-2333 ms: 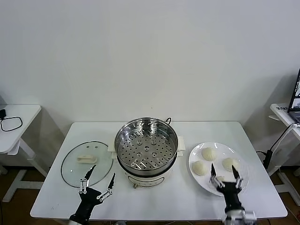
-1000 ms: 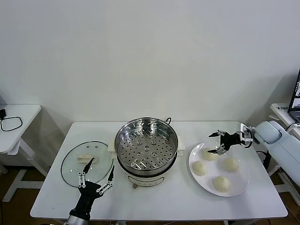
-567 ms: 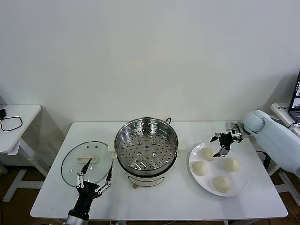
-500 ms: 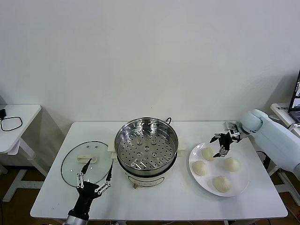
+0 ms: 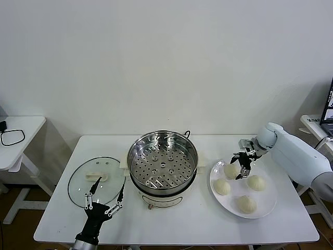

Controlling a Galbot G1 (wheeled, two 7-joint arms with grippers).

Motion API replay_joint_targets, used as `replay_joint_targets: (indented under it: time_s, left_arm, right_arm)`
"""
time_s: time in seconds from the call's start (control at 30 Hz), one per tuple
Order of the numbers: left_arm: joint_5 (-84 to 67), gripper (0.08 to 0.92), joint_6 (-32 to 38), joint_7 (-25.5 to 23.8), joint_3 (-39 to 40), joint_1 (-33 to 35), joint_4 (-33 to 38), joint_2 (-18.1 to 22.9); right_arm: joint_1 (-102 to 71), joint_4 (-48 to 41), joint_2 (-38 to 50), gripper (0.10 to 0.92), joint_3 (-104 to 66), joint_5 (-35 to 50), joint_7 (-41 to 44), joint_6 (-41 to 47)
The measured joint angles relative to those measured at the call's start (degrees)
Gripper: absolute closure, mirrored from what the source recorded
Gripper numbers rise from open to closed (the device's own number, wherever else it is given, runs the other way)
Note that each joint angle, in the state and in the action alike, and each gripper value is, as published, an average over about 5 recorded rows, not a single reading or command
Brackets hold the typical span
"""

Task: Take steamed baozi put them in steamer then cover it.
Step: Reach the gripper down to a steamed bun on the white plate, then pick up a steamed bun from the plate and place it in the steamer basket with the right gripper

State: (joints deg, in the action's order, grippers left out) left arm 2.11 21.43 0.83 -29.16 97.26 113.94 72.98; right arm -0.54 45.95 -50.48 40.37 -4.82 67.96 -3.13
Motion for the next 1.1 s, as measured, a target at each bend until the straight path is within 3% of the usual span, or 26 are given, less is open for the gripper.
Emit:
replay_joint_targets:
  time_s: [0.33, 0.73, 1.1]
  left_arm:
    - [-0.08, 0.177, 0.07, 0.15, 0.07, -0.28, -0.11, -0.05]
    - [-0.19, 0.177, -0.2, 0.26, 0.81, -1.24, -0.08, -0.54]
    - [-0.43, 0.177, 0.05, 0.33, 1.06, -1.35, 0.04, -0.83]
  right_arm:
    - [1.94, 2.63, 1.23, 0.379, 2.33, 0.07, -0.93, -0.73]
    - [16.56, 13.68, 3.89, 0.386, 10.41, 2.1, -0.02, -10.62]
    - [31.07, 23.66, -1.39, 0.4, 19.74, 3.57, -1.34, -22.51]
